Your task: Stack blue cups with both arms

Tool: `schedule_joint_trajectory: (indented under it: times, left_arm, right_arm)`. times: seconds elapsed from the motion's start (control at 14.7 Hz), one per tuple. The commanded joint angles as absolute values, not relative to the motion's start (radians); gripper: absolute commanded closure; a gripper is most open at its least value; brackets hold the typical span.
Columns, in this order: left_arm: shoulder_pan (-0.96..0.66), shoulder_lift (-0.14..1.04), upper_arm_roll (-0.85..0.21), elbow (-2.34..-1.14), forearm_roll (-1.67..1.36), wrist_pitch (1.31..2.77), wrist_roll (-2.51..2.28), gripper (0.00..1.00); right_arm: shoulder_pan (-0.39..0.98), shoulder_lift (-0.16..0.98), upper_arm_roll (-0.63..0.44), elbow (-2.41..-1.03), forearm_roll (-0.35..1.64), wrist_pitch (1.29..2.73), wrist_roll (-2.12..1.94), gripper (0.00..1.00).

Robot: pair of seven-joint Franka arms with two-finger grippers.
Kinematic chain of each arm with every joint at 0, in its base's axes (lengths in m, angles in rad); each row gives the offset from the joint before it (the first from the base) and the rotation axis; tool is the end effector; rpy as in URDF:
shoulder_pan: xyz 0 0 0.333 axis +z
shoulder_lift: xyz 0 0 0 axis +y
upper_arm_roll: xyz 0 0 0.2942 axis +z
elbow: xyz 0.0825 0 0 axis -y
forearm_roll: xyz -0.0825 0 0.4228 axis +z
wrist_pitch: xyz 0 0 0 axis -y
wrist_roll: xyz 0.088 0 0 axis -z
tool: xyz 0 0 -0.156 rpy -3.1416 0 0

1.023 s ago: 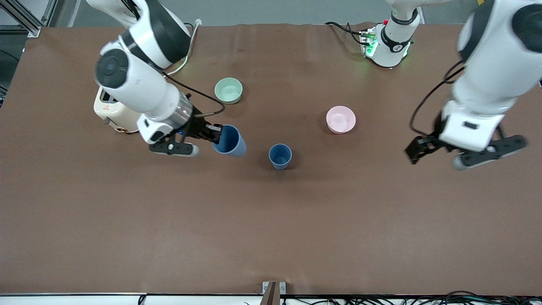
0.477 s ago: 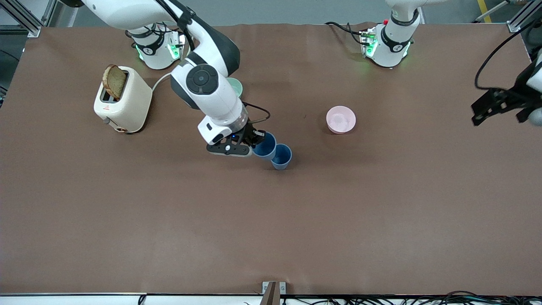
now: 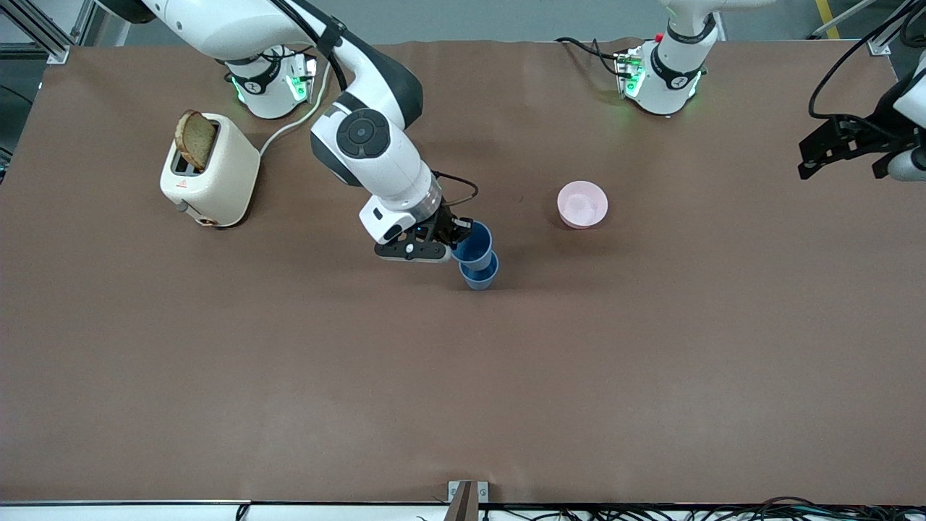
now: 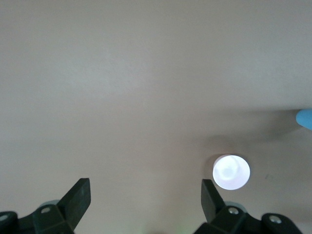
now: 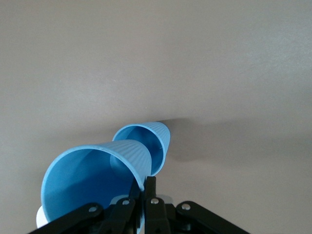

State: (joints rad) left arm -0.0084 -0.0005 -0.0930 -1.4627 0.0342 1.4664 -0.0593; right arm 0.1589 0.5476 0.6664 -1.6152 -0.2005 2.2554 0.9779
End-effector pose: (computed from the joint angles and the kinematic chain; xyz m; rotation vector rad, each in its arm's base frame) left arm 0.5799 -0.0534 0.5995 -3.1074 0.0598 -0.0108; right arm 0.5355 0.4964 0.2984 -2.8720 0.2140 -0.0204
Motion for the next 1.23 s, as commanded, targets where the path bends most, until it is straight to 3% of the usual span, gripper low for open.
schedule_joint_trajectory:
  times: [0.0,0.61,0.75,0.82,0.89,0.95,1.16]
  left_arm:
    - [-0.014,-0.032,-0.09,-1.5,0.008,1.465,-0.049,0.0]
    - [-0.011,-0.023,-0.104,-1.5,0.023,1.465,-0.051,0.0]
    - [-0.012,-0.023,-0.106,-1.5,0.038,1.463,-0.051,0.0]
    - [-0.012,-0.023,-0.106,-1.5,0.04,1.463,-0.051,0.0]
    - [-0.011,-0.023,-0.106,-1.5,0.04,1.463,-0.049,0.0]
    - [-0.011,-0.021,-0.106,-1.5,0.04,1.463,-0.049,0.0]
    - [-0.011,-0.021,-0.106,-1.5,0.04,1.463,-0.049,0.0]
  right_arm:
    - [0.167,0.569,0.678,-1.611,-0.238,2.264,1.012,0.99]
    - [0.179,0.615,0.678,-1.615,-0.319,2.266,1.032,0.96]
    - [0.181,0.617,0.678,-1.614,-0.319,2.266,1.032,0.8]
    - [0.181,0.617,0.678,-1.612,-0.319,2.266,1.032,0.65]
    - [0.181,0.615,0.68,-1.611,-0.319,2.266,1.032,0.35]
    - [0.181,0.615,0.678,-1.603,-0.321,2.266,1.031,0.19]
    - [0.166,0.583,0.673,-1.585,-0.319,2.26,1.026,0.0]
